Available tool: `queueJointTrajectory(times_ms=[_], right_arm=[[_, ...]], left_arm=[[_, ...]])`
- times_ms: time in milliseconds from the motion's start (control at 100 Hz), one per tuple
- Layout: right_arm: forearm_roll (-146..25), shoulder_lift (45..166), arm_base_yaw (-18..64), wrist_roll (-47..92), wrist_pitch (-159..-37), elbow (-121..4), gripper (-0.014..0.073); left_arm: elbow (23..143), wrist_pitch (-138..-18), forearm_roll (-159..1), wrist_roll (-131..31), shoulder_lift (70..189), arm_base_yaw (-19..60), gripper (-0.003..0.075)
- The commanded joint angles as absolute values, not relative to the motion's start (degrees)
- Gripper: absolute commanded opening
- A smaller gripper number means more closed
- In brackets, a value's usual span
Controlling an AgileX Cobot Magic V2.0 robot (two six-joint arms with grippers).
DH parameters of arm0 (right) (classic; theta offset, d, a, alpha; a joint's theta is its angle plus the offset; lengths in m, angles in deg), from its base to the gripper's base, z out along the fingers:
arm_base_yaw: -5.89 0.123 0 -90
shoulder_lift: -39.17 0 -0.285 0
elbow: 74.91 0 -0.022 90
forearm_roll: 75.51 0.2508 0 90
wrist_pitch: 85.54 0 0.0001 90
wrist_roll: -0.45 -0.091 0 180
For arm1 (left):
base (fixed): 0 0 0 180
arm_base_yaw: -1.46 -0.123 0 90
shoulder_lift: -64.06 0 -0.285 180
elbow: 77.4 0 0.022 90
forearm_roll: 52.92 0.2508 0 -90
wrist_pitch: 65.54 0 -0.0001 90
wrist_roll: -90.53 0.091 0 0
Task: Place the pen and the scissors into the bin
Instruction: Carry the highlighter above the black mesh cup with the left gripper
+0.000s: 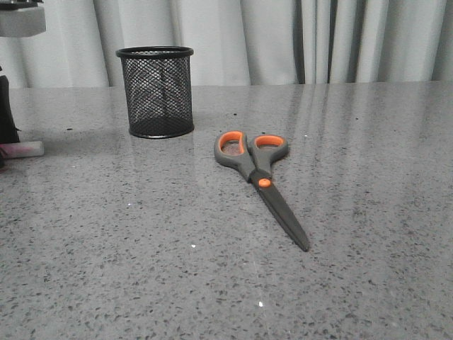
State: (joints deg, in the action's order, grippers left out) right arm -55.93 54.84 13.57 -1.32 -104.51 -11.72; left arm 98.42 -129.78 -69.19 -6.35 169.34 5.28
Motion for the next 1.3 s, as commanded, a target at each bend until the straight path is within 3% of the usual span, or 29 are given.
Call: queueJointTrajectory(times_ms=[0,150,280,480,610,880,1050,1290], right_arm=[[-56.2,56.0,13.8,-1.1,-100.6,-13.7,0.0297],[-55.8,56.0,13.8,-1.1,-100.7,-13.7,0.0297],[-55.8,56.0,13.8,-1.1,-100.7,-13.7,0.0297],[-55.8,56.0,13.8,-1.1,-100.9,-13.7,0.0297],[-55.7,56.0,13.8,-1.1,-100.9,-13.7,0.0297],[-55.7,56.0,13.8,-1.1,-100.9,-13.7,0.0297],[-55.7,56.0,13.8,-1.1,-100.9,-13.7,0.0297],[-55.7,56.0,13.8,-1.1,-100.9,-13.7,0.0297]], left_arm=[[100.0,-129.2,-69.7,-6.2,168.7,5.6,0.0334],[100.0,-129.4,-69.7,-6.8,169.6,5.6,0.0209],[100.0,-129.1,-70.6,-10.9,169.2,5.6,-0.0021],[100.0,-117.6,-86.9,-13.1,163.8,5.5,-0.0019],[100.0,-111.1,-108.4,-4.3,158.9,5.5,-0.0019],[100.0,-116.7,-152.8,19.2,156.9,6.5,-0.0019],[100.0,-124.1,-158.9,21.2,161.0,8.8,-0.0019],[100.0,-125.4,-158.9,27.6,167.6,10.4,-0.0019]])
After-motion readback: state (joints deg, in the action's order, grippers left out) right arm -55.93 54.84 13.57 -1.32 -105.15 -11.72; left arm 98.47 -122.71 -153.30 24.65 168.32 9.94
